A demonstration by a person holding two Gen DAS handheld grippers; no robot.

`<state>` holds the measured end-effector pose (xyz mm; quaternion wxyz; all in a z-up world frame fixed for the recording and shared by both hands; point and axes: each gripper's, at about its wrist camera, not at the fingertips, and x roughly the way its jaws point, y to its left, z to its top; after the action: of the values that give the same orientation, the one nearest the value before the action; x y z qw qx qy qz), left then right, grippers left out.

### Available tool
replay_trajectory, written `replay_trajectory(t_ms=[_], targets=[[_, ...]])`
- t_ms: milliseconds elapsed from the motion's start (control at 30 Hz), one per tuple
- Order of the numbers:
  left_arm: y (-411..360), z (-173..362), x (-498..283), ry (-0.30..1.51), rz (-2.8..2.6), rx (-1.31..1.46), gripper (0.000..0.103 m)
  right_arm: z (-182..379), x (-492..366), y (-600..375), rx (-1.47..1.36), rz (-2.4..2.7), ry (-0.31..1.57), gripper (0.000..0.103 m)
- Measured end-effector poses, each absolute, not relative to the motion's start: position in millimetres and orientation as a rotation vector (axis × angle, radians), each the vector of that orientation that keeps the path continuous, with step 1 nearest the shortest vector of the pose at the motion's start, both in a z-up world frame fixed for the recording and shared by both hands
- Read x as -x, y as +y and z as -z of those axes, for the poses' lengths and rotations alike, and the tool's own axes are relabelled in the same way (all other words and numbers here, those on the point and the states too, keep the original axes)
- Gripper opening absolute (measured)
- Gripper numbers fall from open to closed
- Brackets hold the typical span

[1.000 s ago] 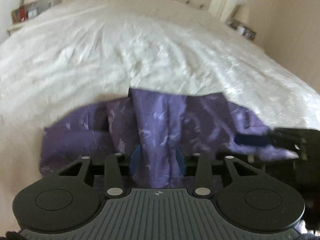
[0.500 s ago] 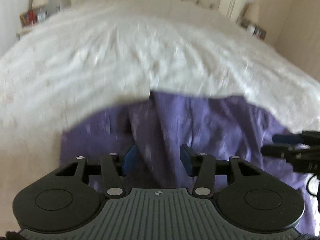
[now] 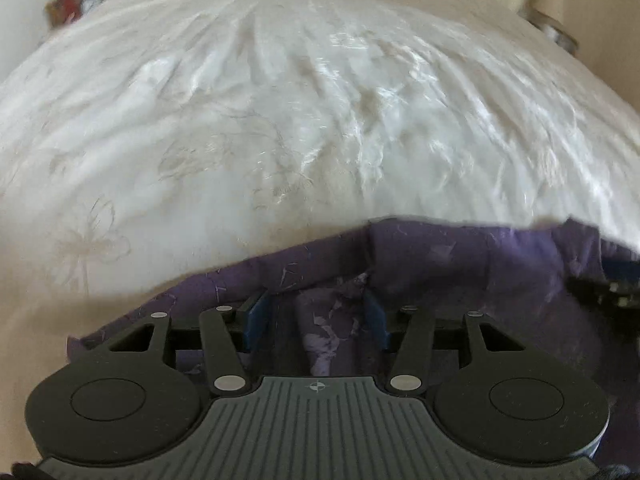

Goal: Fold large clothes

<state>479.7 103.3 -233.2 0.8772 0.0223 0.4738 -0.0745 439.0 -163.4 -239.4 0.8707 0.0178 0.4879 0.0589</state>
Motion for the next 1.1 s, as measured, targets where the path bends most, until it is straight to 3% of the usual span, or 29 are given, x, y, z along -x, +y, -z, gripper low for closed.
replay_trajectory(t_ms=[233,400,667,800,933,1000,1033,1100], targets=[[108.8,198.6,-464.4,0.957,0.150,-0.052,0.051,209.0,-430.2,-160.8,-0.055,-0.118,0.967,0.077],[103.4,165.6,-411.2,0.906,0.195,-0.073,0.058,169.5,-383.7,-140.6,-0.041,-0.210,0.887,0.079],[79.5,212.2,-350.4,1.050,0.248,-0.234,0.064,206.8,-314.7,-98.5,0.191,-0.206,1.090,0.080],[73.9,210.0,-360.9,1.071,0.243,-0.245,0.064,208.6,-317.8,-99.2,0.190,-0.141,1.094,0.089],[87.8,190.9,-358.2,1.053,0.238,-0.162,0.065,184.3,-313.8,-103.0,0.144,-0.117,1.065,0.090],[100.6,176.9,-342.9,1.026,0.248,-0.097,0.073,169.2,-300.4,-109.9,0.096,-0.107,1.036,0.091],[108.7,172.1,-335.1,1.021,0.260,-0.061,0.082,163.5,-290.4,-112.8,0.070,-0.103,1.026,0.093],[126.9,166.5,-316.5,1.018,0.295,0.009,0.089,154.8,-270.0,-119.3,0.019,-0.091,1.025,0.099]])
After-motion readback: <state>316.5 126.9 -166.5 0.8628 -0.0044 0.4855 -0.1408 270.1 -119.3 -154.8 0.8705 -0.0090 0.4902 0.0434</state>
